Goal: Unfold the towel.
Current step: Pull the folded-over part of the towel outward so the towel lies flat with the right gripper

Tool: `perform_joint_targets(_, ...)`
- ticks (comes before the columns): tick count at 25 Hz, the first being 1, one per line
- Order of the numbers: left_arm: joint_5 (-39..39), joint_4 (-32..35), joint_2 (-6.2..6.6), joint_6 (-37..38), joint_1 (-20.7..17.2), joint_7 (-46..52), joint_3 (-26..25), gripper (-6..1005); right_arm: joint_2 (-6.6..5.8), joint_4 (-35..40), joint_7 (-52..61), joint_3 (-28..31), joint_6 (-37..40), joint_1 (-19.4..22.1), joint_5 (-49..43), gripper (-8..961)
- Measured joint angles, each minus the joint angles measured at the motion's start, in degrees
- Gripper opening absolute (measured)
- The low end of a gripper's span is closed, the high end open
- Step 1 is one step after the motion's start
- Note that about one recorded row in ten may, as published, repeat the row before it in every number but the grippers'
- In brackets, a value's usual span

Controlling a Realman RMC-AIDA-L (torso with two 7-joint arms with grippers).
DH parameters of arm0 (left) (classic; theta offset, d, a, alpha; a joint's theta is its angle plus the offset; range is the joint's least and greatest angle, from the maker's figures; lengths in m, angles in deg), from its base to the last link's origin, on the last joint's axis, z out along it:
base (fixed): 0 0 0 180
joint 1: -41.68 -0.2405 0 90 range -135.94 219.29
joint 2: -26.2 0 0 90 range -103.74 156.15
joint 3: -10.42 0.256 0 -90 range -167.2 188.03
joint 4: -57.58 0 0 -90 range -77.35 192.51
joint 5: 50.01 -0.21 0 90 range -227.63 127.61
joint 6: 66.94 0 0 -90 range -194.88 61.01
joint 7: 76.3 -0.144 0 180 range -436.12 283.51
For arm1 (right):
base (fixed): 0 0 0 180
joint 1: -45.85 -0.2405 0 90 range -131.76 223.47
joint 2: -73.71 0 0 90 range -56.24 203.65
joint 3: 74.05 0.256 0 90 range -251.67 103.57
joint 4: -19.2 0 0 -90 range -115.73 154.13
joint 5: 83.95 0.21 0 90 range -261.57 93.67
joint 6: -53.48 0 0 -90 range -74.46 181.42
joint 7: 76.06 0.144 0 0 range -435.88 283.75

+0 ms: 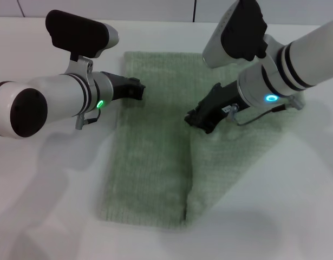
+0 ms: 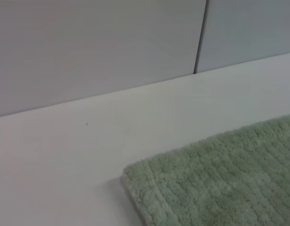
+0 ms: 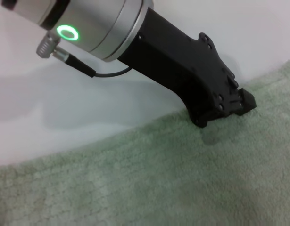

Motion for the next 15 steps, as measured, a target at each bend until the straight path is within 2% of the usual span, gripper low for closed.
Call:
perform_joint_targets(10, 0.01, 0.01, 0.08, 0.00, -0.13, 0.00, 0.00, -1, 0.01, 12.61, 4.65, 0.97, 6.50, 6.36, -4.22, 20)
perform_joint_targets(15, -0.03, 0.02, 0.10, 0.01, -0.23, 0.00, 0.00, -1, 0.01, 16.25, 5.80, 1.77, 9.22, 7.92, -5.04, 20)
